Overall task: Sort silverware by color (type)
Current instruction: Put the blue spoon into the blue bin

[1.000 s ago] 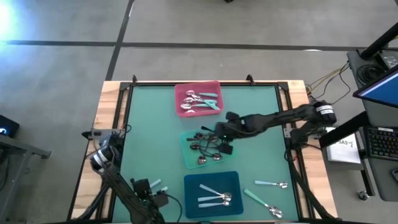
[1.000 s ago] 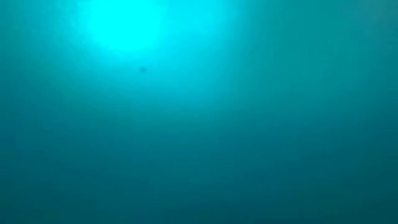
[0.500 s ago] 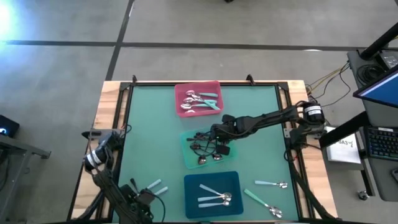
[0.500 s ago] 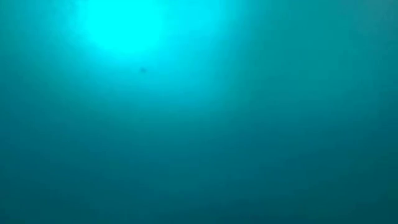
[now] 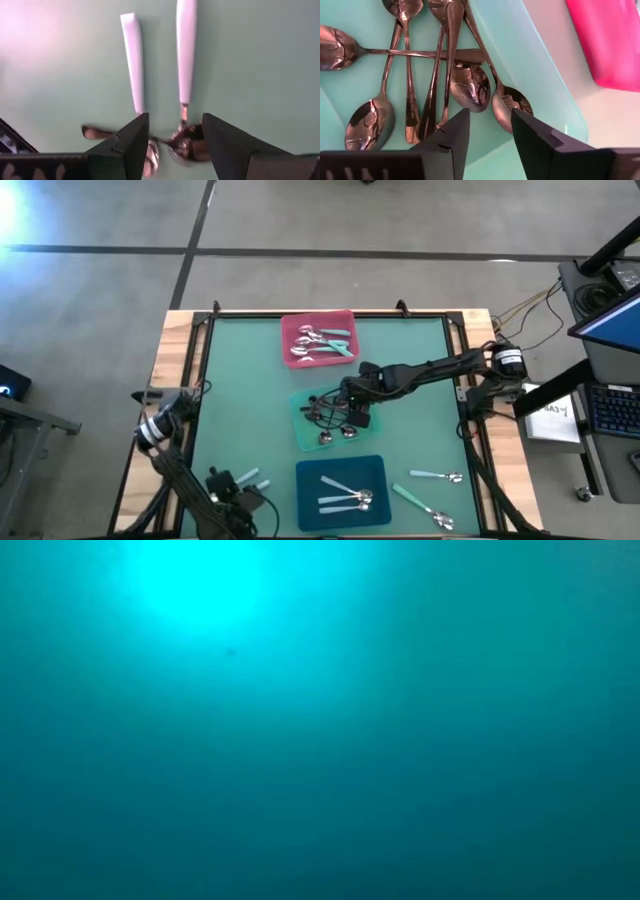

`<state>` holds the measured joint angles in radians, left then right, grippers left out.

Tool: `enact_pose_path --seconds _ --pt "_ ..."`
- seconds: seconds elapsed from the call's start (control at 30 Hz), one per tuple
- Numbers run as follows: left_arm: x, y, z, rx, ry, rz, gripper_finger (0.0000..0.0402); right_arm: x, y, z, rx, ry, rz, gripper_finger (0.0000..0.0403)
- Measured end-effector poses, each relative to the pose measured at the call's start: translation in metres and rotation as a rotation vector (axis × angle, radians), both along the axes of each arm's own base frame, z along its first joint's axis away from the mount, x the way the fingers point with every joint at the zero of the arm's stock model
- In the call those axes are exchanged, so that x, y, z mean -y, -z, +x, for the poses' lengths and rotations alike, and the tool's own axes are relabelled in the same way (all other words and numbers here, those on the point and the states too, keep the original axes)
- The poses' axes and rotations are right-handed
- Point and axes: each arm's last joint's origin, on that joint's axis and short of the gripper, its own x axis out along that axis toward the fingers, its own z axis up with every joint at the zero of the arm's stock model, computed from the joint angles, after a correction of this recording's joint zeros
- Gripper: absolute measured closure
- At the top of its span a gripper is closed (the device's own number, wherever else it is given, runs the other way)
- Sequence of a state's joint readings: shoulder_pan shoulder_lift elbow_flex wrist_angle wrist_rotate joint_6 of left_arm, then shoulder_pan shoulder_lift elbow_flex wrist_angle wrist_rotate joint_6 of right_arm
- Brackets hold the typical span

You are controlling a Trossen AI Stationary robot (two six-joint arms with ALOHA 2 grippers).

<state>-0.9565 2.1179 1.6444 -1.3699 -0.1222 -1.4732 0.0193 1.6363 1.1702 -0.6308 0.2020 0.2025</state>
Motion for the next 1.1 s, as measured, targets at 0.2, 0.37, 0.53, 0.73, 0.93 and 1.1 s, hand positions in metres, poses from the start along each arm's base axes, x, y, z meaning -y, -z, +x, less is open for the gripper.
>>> enact_pose_path --seconds 0.2,0.37,0.53,0.73,0.93,1.1 --pt "-0.014 0.022 0.005 -0.001 0.018 -0.023 0.0233 0.000 -0.002 -0.001 -0.001 0.024 0.010 0.0251" --pt "-0.026 0.031 0.003 0.023 0.010 -0.053 0.0233 -0.001 -0.007 -0.001 -0.010 0.030 0.014 0.0252" --pt "-0.037 0.035 -0.006 0.064 0.001 -0.101 0.0233 -0.002 -0.013 0.003 0.009 0.010 0.061 0.0254" --pt "-0.053 0.043 -0.017 0.176 -0.025 -0.256 0.0240 -0.004 -0.021 0.007 0.036 -0.014 0.111 0.0254" --pt "-0.066 0.043 -0.027 0.209 -0.108 -0.290 0.0285 -0.005 -0.034 0.012 0.063 -0.015 0.163 0.0266" --pt "-0.068 0.044 -0.028 0.211 -0.108 -0.287 0.0351 -0.006 -0.047 0.014 0.069 0.010 0.181 0.0277"
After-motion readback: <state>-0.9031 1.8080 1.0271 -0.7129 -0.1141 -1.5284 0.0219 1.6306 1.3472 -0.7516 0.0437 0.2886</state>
